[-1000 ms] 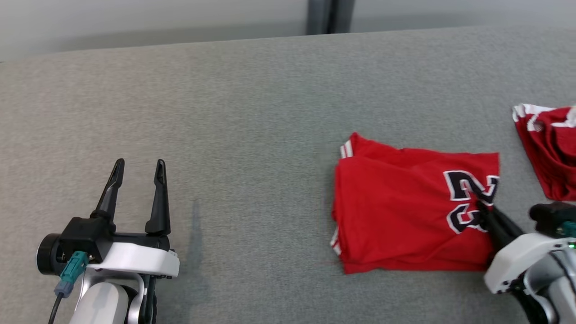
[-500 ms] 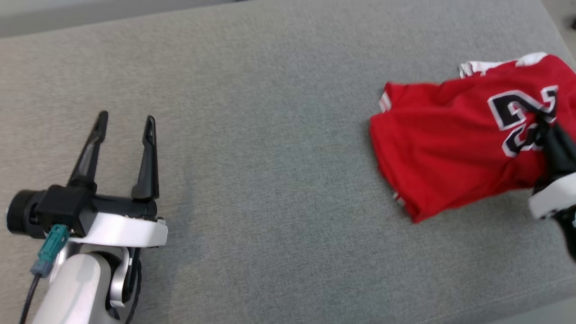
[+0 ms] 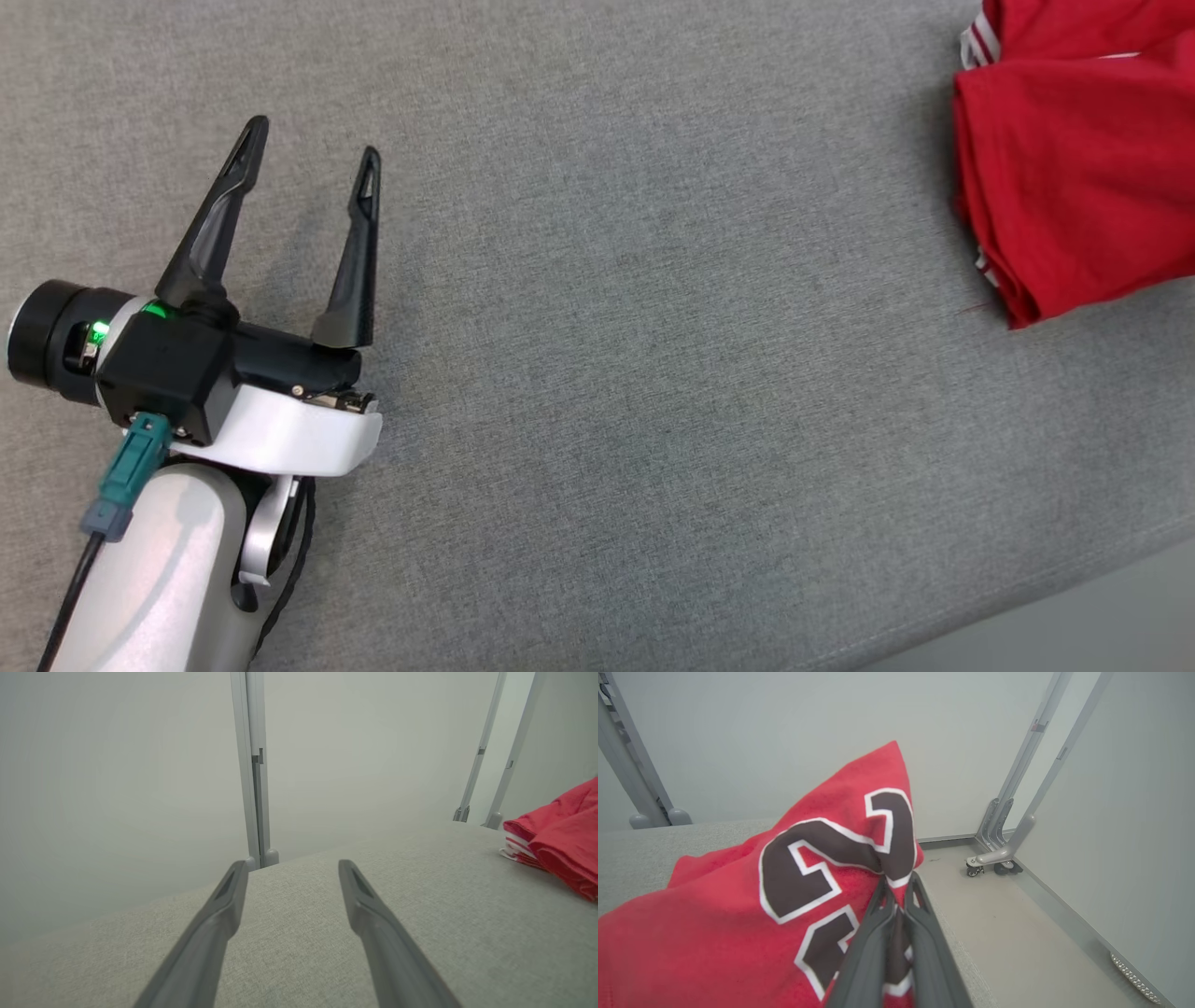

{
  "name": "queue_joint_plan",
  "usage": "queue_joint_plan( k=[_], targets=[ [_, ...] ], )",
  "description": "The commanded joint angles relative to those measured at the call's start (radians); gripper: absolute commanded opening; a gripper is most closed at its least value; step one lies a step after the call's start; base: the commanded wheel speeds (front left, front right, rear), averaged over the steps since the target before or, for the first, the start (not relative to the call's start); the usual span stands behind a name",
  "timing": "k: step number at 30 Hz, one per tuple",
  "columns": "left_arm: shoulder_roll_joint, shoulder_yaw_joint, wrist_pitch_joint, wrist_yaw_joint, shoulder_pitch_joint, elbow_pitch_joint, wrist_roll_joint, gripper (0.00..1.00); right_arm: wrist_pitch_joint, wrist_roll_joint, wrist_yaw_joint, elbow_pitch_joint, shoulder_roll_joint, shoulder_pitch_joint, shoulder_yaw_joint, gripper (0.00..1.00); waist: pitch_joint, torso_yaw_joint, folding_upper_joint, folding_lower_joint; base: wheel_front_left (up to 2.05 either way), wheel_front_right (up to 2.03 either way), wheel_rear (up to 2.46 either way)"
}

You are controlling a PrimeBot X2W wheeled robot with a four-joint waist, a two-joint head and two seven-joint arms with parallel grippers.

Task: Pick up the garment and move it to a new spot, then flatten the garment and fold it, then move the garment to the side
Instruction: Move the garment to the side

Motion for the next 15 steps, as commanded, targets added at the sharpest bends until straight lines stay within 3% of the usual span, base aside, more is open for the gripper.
queue_joint_plan(
  k=[1, 4, 6, 7, 8, 15],
  targets=[
    [0.005, -0.006, 0.007, -0.007, -0.023, -0.009, 0.010, 1.00, -0.012, 0.015, 0.000, 0.030, -0.012, -0.032, -0.002, 0.00, 0.021, 0.004, 0.0000, 0.0000, 0.00, 0.00, 0.00],
    [0.010, -0.020, 0.019, -0.012, -0.040, -0.024, 0.021, 1.00, -0.028, 0.025, 0.000, 0.099, -0.025, -0.077, 0.004, 0.04, 0.044, 0.012, 0.0000, 0.0000, 0.00, 0.00, 0.00],
    [0.013, -0.026, 0.025, -0.015, -0.050, -0.032, 0.026, 1.00, -0.045, 0.035, 0.000, 0.137, -0.024, -0.108, 0.003, 0.76, 0.057, 0.016, 0.0000, 0.0000, 0.00, 0.00, 0.00],
    [0.014, -0.029, 0.028, -0.015, -0.054, -0.034, 0.028, 1.00, -0.050, 0.044, 0.000, 0.152, -0.021, -0.117, 0.004, 0.95, 0.061, 0.017, 0.0000, 0.0000, 0.00, 0.00, 0.00],
    [0.015, -0.031, 0.029, -0.016, -0.057, -0.036, 0.028, 1.00, -0.057, 0.051, 0.000, 0.167, -0.016, -0.123, 0.006, 1.00, 0.064, 0.018, 0.0000, 0.0000, 0.00, 0.00, 0.00],
    [0.015, -0.038, 0.032, -0.010, -0.057, -0.033, 0.026, 1.00, -0.083, 0.076, 0.000, 0.224, 0.003, -0.125, 0.030, 1.00, 0.054, 0.013, 0.0000, 0.0000, 0.00, 0.00, 0.00]
  ],
)
